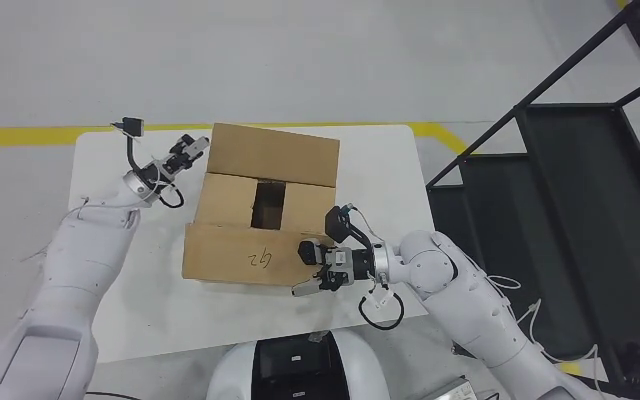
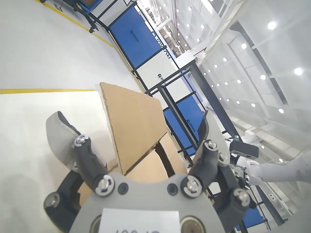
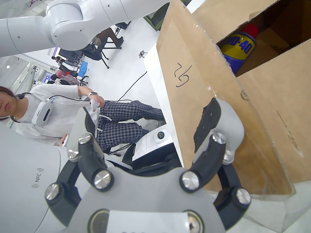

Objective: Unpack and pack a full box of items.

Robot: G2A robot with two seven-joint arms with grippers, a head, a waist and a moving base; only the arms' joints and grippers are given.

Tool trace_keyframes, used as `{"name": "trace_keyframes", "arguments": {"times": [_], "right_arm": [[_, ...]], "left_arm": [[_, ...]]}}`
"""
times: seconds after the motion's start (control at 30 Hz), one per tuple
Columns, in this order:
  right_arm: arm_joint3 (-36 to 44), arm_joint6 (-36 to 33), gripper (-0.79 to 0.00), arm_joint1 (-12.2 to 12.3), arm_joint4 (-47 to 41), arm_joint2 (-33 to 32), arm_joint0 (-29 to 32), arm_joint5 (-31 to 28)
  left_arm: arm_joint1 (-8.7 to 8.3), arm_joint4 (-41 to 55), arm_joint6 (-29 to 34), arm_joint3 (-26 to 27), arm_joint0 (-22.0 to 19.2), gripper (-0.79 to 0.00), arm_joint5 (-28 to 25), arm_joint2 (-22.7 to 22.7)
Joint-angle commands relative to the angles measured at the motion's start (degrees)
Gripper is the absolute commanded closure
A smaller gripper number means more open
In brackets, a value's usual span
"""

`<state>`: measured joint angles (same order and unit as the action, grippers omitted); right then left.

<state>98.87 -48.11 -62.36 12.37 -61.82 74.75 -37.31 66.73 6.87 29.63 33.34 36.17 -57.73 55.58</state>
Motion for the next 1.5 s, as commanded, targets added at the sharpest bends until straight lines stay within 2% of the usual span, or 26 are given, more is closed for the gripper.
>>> {"name": "trace_keyframes", "arguments": {"times": [0.0,0.13,0.33,0.47,0.6,0.67,0.8,1.0,1.23,1.47], "right_arm": [[0.00,0.00,-0.785,0.00,0.00,0.00,0.00,0.00],[0.00,0.00,-0.785,0.00,0.00,0.00,0.00,0.00],[0.00,0.00,-0.785,0.00,0.00,0.00,0.00,0.00],[0.00,0.00,-0.785,0.00,0.00,0.00,0.00,0.00],[0.00,0.00,-0.785,0.00,0.00,0.00,0.00,0.00],[0.00,0.00,-0.785,0.00,0.00,0.00,0.00,0.00],[0.00,0.00,-0.785,0.00,0.00,0.00,0.00,0.00],[0.00,0.00,-0.785,0.00,0.00,0.00,0.00,0.00],[0.00,0.00,-0.785,0.00,0.00,0.00,0.00,0.00],[0.96,1.35,-0.785,0.07,1.97,0.05,0.47,1.55]], "left_arm": [[1.06,-2.48,-3.25,-1.42,-1.18,-0.785,-0.27,-1.30],[3.18,-3.38,-6.85,-3.74,-2.89,-0.785,-0.27,-3.22],[4.91,0.48,-3.87,-5.72,-4.64,-0.785,-0.27,-3.99],[4.75,5.88,2.32,-4.18,-4.34,-0.785,-0.27,-2.63],[3.78,14.24,12.59,-2.07,-2.94,-0.785,-0.27,0.01],[3.08,17.95,16.66,-1.19,-2.13,-0.785,-0.27,1.39],[1.35,22.18,18.30,3.60,0.43,-0.785,1.37,1.01],[-2.71,28.16,23.54,12.44,4.77,-0.785,6.59,1.77],[-7.59,28.54,26.94,21.61,9.57,-0.785,9.99,3.60],[-11.75,25.70,29.08,27.41,12.74,-0.785,12.13,3.10]]}}
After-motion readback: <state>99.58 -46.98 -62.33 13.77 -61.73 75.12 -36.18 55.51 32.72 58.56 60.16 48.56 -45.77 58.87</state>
